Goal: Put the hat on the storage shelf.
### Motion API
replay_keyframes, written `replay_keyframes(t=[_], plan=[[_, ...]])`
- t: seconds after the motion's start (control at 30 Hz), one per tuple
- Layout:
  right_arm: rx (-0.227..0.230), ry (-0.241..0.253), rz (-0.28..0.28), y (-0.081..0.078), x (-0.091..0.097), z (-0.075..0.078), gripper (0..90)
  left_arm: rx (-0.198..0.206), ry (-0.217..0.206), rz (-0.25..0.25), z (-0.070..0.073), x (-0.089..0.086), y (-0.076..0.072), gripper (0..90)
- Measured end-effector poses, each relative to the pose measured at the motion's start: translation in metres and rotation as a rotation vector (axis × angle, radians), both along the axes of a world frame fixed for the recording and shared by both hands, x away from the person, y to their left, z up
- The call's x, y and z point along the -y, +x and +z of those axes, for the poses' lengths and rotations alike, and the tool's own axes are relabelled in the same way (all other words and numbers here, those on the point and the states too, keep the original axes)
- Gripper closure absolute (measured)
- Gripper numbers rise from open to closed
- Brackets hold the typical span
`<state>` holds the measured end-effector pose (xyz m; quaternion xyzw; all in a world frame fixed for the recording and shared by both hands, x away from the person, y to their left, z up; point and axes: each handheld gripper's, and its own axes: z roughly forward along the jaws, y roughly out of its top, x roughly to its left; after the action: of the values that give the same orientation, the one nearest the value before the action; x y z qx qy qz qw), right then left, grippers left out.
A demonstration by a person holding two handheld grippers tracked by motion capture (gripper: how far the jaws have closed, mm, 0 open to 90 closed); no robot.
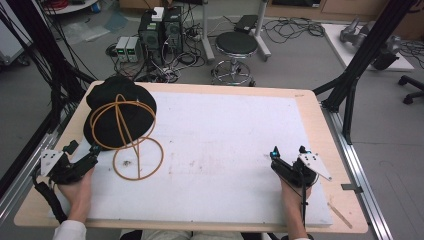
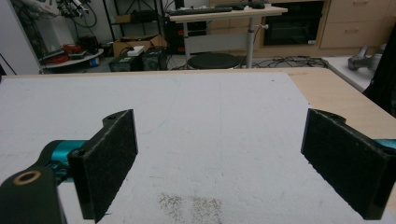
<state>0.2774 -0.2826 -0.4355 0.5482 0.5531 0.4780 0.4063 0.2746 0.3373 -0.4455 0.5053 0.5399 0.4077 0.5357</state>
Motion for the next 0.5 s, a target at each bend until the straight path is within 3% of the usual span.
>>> replay_keyframes(t=[0.37, 0.5], plan=[[-0.001, -0.007, 0.002, -0.0002, -0.0003, -0.0001, 9.9, -0.001, 0.002, 0.001, 0.0007, -0.0003, -0.0006, 21.6], [-0.001, -0.007, 0.001, -0.0002, -0.0005, -0.0001, 9.9, -0.001, -0.017, -0.014, 0.004, 0.0, 0.0001, 22.4]])
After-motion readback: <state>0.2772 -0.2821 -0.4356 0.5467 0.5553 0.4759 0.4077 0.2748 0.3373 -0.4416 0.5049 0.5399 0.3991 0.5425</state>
